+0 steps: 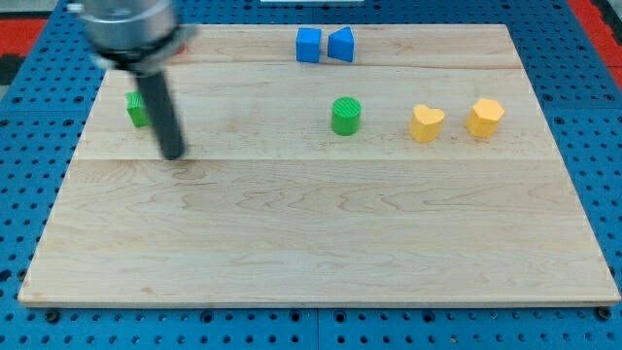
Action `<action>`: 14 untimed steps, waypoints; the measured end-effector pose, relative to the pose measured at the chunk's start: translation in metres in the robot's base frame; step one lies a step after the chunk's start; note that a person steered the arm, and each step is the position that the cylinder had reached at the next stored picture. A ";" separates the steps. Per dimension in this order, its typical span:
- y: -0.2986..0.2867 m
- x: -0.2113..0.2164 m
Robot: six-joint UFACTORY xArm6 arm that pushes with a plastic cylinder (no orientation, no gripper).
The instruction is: Drag the green star to the left of green circle
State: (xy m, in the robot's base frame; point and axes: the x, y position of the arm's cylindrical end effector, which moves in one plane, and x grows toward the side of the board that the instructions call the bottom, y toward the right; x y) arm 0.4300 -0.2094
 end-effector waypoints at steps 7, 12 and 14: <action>0.078 -0.101; 0.167 -0.092; 0.194 -0.099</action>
State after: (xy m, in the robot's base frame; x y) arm 0.3305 -0.0159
